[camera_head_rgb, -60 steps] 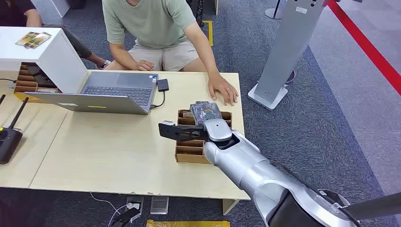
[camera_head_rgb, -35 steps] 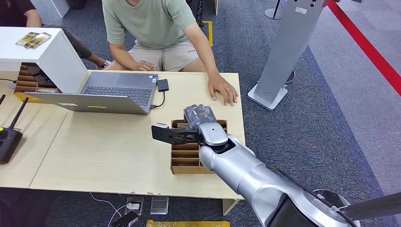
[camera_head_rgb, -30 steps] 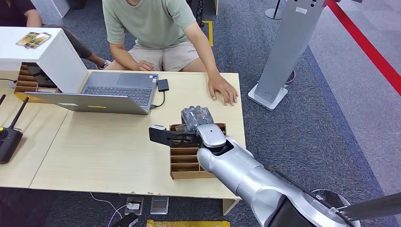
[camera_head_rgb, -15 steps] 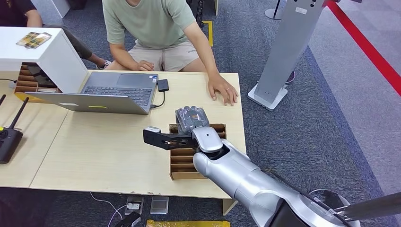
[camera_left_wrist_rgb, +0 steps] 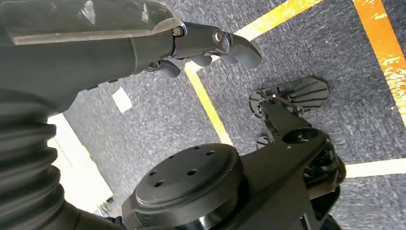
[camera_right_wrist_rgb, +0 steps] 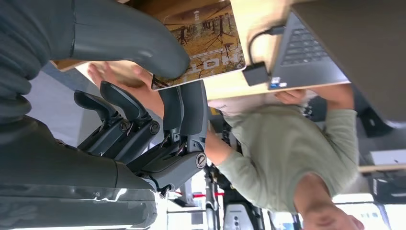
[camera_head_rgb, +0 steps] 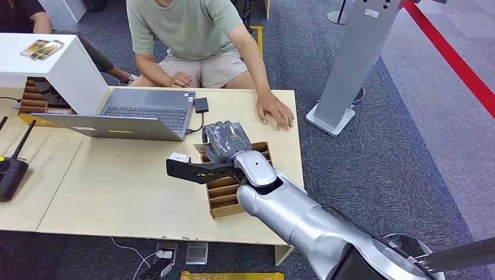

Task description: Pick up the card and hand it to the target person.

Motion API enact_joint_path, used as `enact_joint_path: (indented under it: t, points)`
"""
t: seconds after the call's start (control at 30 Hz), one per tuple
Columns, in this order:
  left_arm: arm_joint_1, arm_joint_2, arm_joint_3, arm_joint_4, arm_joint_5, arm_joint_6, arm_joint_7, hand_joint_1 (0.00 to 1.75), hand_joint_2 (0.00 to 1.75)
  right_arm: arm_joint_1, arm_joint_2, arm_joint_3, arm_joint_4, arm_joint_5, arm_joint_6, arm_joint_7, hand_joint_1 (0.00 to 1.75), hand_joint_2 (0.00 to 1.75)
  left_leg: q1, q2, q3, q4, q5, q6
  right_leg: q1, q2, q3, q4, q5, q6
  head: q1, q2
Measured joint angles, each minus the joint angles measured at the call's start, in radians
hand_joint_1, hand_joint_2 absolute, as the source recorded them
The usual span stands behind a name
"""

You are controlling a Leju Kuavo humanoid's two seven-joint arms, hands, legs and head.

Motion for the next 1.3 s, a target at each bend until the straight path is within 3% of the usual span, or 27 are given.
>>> enact_joint_path:
  t: [0.23, 0.37, 0.7, 0.93, 1.3]
  points:
    - [0.008, 0.004, -0.001, -0.040, 0.085, 0.070, 0.000, 0.00, 1.75, 0.027, -0.007, -0.096, -0.130, 0.132, 0.101, -0.050, 1.75, 1.75, 0.000, 0.000, 0.000, 0.000, 0.000, 0.000, 0.000, 0.000, -0.001, 0.000, 0.000, 0.000, 0.000, 0.000]
    - [0.013, 0.011, -0.002, -0.069, 0.126, 0.092, -0.001, 0.00, 1.75, 0.053, -0.047, -0.170, -0.271, 0.163, 0.155, -0.028, 1.75, 1.75, 0.000, 0.000, 0.000, 0.000, 0.000, 0.000, 0.000, 0.000, -0.001, 0.000, 0.000, 0.000, 0.000, 0.000]
    - [0.006, 0.033, -0.018, -0.058, 0.154, -0.017, -0.028, 0.00, 1.75, 0.078, -0.175, -0.358, -0.558, 0.335, 0.161, 0.040, 1.75, 1.75, 0.000, 0.000, 0.000, 0.000, 0.000, 0.000, 0.000, 0.001, -0.001, -0.001, 0.001, 0.001, 0.000, 0.000]
    - [-0.011, 0.035, -0.030, -0.015, 0.155, -0.066, -0.029, 0.00, 1.75, 0.055, -0.200, -0.429, -0.585, 0.411, 0.085, 0.038, 1.75, 1.75, 0.000, 0.000, 0.000, 0.000, 0.000, 0.000, 0.000, 0.001, -0.001, 0.000, 0.002, 0.001, 0.000, 0.000]
    - [-0.038, 0.034, -0.051, 0.067, 0.104, -0.140, -0.049, 0.00, 1.75, 0.012, -0.187, -0.450, -0.516, 0.467, 0.026, 0.019, 1.75, 1.75, 0.000, 0.000, -0.001, 0.000, 0.000, 0.000, 0.000, 0.001, -0.001, 0.000, 0.001, 0.001, 0.000, 0.000]
